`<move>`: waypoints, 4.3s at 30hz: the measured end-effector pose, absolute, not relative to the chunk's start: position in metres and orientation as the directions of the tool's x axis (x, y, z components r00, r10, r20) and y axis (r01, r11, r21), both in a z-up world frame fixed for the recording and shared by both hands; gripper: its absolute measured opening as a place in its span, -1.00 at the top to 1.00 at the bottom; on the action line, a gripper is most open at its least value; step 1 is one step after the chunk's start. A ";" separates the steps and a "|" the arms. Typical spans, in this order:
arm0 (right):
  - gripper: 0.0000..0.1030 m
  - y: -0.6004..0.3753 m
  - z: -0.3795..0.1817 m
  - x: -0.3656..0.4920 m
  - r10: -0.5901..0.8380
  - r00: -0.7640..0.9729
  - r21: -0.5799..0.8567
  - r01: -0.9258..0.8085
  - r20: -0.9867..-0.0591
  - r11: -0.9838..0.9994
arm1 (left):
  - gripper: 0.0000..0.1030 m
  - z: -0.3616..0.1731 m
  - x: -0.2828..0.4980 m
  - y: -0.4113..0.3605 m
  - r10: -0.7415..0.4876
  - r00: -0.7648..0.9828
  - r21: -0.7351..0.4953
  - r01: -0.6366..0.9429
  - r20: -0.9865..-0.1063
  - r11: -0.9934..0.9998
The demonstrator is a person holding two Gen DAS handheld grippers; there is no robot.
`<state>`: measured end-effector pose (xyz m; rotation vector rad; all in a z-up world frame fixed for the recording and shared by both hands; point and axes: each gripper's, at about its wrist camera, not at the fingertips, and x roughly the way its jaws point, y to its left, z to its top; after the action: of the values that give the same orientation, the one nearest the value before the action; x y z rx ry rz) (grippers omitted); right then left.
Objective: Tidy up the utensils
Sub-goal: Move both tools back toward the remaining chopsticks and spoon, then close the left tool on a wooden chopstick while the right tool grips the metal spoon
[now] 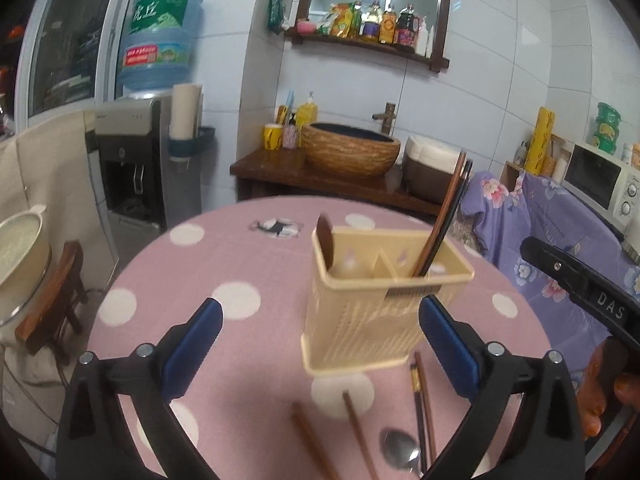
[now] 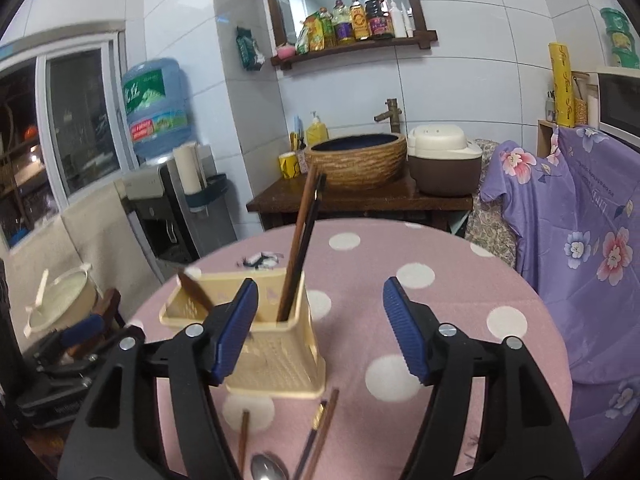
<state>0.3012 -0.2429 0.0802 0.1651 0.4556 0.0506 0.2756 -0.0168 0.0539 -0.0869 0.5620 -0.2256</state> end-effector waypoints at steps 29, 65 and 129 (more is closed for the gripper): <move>-0.28 -0.220 -0.057 0.244 0.097 0.709 0.102 -0.035 -0.699 0.994 | 0.08 -0.063 0.231 0.007 -0.217 0.636 -0.193 0.108 -0.741 0.975; -0.28 -0.215 -0.057 0.241 0.104 0.697 0.100 -0.046 -0.709 0.994 | 0.06 -0.072 0.243 -0.035 -0.100 0.640 -0.005 0.149 -0.762 0.989; 0.27 -0.142 -0.079 0.302 0.218 0.477 0.013 -0.397 -0.851 0.918 | 0.30 -0.074 0.266 -0.015 -0.052 0.594 -0.012 0.072 -0.803 0.997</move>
<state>0.3016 -0.1416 -0.0795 -0.1961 1.0062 0.3787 0.2656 -0.0153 -0.0738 0.0226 0.9320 -0.0720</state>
